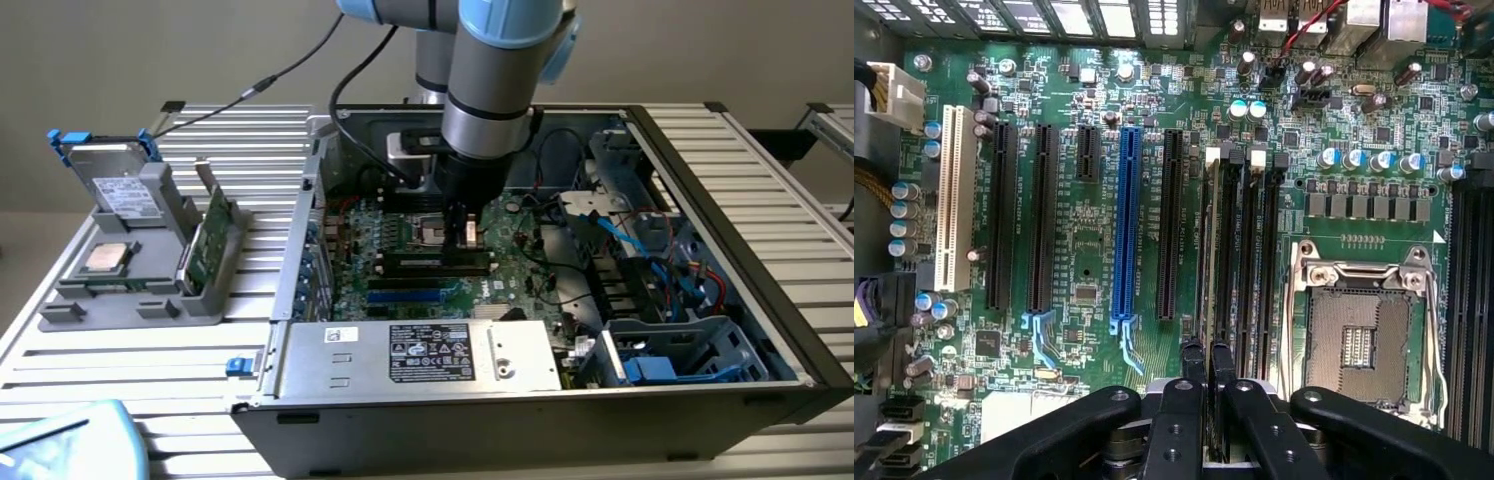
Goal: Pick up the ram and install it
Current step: 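Pick up the ram and move it above insertion slot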
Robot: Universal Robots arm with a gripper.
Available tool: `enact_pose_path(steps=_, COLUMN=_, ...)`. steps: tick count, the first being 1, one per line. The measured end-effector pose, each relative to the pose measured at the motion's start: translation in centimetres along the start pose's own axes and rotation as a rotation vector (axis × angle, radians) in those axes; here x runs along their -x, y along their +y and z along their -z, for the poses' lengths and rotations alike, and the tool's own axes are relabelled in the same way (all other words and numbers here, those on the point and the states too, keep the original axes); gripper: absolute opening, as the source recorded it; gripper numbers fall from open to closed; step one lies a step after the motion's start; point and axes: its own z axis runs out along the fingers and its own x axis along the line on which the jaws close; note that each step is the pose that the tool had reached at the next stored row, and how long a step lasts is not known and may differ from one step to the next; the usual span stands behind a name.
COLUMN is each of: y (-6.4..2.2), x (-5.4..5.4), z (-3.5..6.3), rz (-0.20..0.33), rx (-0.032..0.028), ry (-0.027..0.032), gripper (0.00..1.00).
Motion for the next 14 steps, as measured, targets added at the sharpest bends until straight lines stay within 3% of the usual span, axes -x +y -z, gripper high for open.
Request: enact_pose_path(steps=14, y=-0.17, x=-0.01, z=-0.12, rz=0.0, rx=0.0009, ry=-0.0003, gripper=0.13)
